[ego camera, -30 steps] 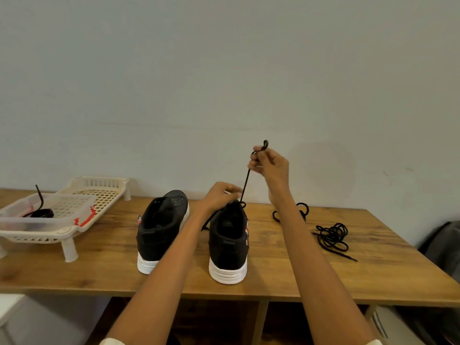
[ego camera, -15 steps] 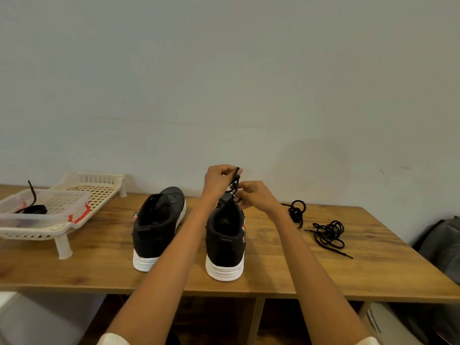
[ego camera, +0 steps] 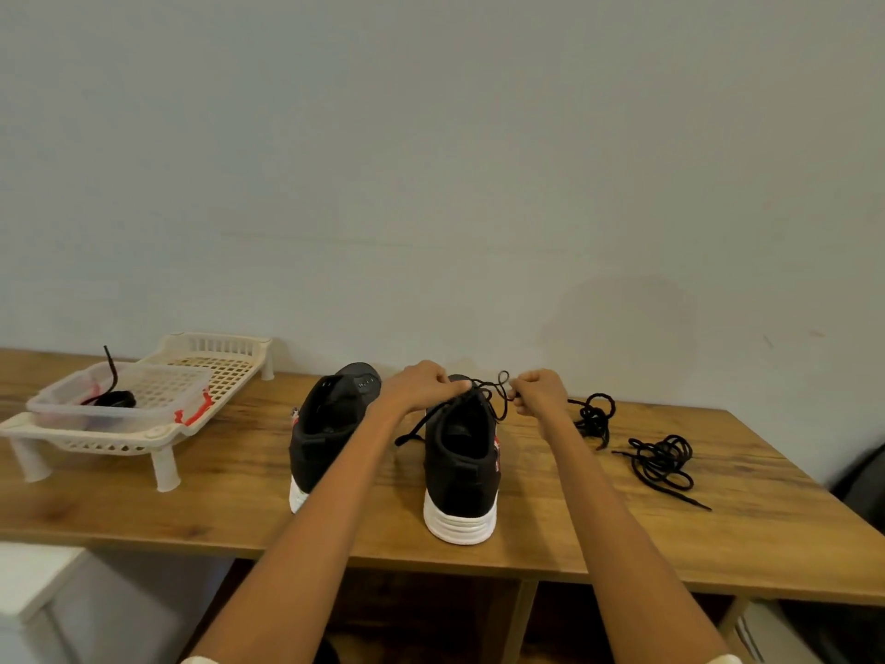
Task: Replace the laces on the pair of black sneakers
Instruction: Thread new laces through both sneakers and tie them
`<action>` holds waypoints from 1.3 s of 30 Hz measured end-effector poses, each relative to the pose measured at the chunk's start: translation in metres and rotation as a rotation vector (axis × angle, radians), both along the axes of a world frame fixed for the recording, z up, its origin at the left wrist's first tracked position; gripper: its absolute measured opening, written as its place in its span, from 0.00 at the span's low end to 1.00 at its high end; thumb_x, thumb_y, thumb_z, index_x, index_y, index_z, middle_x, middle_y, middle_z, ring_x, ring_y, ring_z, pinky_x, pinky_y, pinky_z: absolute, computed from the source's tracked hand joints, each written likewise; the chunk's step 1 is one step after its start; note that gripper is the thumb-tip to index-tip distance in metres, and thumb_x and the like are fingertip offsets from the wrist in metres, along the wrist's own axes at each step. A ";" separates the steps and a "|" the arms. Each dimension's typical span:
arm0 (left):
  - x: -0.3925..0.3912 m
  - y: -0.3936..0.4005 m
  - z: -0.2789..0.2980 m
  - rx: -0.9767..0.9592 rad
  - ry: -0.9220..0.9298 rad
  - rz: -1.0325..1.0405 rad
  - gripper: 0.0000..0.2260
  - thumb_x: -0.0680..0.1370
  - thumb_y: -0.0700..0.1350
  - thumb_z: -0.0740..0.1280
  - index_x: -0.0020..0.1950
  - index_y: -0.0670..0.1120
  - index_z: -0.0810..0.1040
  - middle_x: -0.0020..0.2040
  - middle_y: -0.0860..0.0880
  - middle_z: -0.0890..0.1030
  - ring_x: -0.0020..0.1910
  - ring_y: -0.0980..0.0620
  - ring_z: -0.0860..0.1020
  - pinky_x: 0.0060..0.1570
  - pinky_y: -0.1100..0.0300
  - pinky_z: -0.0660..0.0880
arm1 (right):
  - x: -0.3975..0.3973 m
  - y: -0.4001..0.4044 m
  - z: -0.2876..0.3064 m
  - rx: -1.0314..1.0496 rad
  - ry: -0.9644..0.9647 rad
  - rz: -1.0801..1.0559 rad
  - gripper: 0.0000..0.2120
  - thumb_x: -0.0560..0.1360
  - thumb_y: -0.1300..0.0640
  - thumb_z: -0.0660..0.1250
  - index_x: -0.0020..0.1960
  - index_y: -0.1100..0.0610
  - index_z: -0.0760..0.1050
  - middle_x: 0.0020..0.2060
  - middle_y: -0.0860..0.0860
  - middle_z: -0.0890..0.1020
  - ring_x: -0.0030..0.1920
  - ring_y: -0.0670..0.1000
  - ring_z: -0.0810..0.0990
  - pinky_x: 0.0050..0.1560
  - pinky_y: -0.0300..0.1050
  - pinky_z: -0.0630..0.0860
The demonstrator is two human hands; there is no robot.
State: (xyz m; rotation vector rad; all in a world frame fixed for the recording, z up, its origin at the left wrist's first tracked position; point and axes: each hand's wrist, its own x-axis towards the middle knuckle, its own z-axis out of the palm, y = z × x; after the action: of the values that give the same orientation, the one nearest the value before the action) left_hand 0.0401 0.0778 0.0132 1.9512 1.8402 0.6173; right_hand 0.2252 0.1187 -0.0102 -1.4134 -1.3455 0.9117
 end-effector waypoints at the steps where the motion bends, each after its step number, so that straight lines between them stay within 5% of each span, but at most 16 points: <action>1: 0.003 -0.003 0.002 -0.030 0.025 -0.011 0.21 0.77 0.63 0.60 0.35 0.47 0.67 0.33 0.50 0.68 0.34 0.50 0.67 0.33 0.60 0.63 | -0.001 -0.002 0.002 0.041 -0.015 -0.052 0.09 0.77 0.61 0.66 0.38 0.60 0.76 0.33 0.54 0.80 0.29 0.47 0.75 0.32 0.40 0.75; 4: 0.009 -0.006 0.003 -0.081 0.001 0.003 0.20 0.77 0.57 0.63 0.31 0.47 0.64 0.29 0.50 0.65 0.30 0.51 0.67 0.34 0.60 0.65 | 0.000 -0.008 0.017 0.207 0.011 -0.155 0.06 0.77 0.60 0.65 0.50 0.60 0.80 0.40 0.54 0.82 0.33 0.46 0.77 0.34 0.32 0.74; 8: -0.005 -0.007 0.008 -0.067 -0.189 0.096 0.12 0.76 0.49 0.67 0.40 0.41 0.76 0.36 0.45 0.75 0.33 0.46 0.76 0.34 0.58 0.76 | -0.006 -0.016 0.035 0.325 -0.032 0.093 0.09 0.78 0.64 0.62 0.56 0.57 0.78 0.45 0.54 0.83 0.37 0.47 0.79 0.38 0.33 0.79; 11: -0.014 -0.016 0.014 -0.157 -0.385 0.134 0.11 0.77 0.44 0.67 0.52 0.36 0.79 0.43 0.43 0.80 0.34 0.48 0.79 0.30 0.60 0.79 | -0.026 -0.025 0.039 0.303 -0.198 0.297 0.08 0.77 0.59 0.67 0.55 0.55 0.73 0.43 0.51 0.83 0.39 0.46 0.80 0.38 0.34 0.78; 15: -0.022 -0.024 0.014 -0.212 -0.538 0.167 0.10 0.78 0.41 0.66 0.55 0.35 0.78 0.39 0.44 0.80 0.35 0.49 0.79 0.31 0.60 0.80 | -0.044 -0.026 0.034 0.323 -0.532 0.430 0.06 0.75 0.55 0.69 0.50 0.57 0.80 0.45 0.49 0.84 0.42 0.44 0.81 0.38 0.27 0.71; 22: -0.023 -0.025 0.013 -0.220 -0.574 0.165 0.10 0.79 0.41 0.65 0.55 0.34 0.77 0.40 0.44 0.81 0.35 0.48 0.80 0.32 0.59 0.81 | -0.056 -0.028 0.029 0.291 -0.729 0.423 0.10 0.77 0.56 0.67 0.53 0.59 0.82 0.51 0.54 0.84 0.53 0.52 0.79 0.53 0.42 0.73; 34: -0.023 -0.026 0.012 -0.207 -0.570 0.148 0.12 0.78 0.41 0.66 0.57 0.34 0.77 0.41 0.44 0.81 0.33 0.49 0.81 0.27 0.61 0.79 | -0.064 -0.028 0.029 0.231 -0.909 0.372 0.10 0.77 0.57 0.66 0.54 0.60 0.82 0.51 0.56 0.84 0.49 0.53 0.80 0.45 0.41 0.72; 39: -0.024 -0.023 0.008 -0.202 -0.543 0.111 0.10 0.80 0.40 0.61 0.54 0.34 0.77 0.42 0.42 0.80 0.36 0.47 0.81 0.33 0.58 0.81 | -0.063 -0.031 0.026 0.238 -0.798 0.345 0.07 0.76 0.58 0.68 0.52 0.59 0.79 0.52 0.55 0.81 0.53 0.54 0.78 0.48 0.41 0.71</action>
State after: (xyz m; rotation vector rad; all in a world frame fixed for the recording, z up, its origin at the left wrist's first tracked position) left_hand 0.0160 0.0548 0.0216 1.3833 1.5954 0.8583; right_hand 0.1627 0.0880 0.0158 -1.4322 -2.2609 0.3552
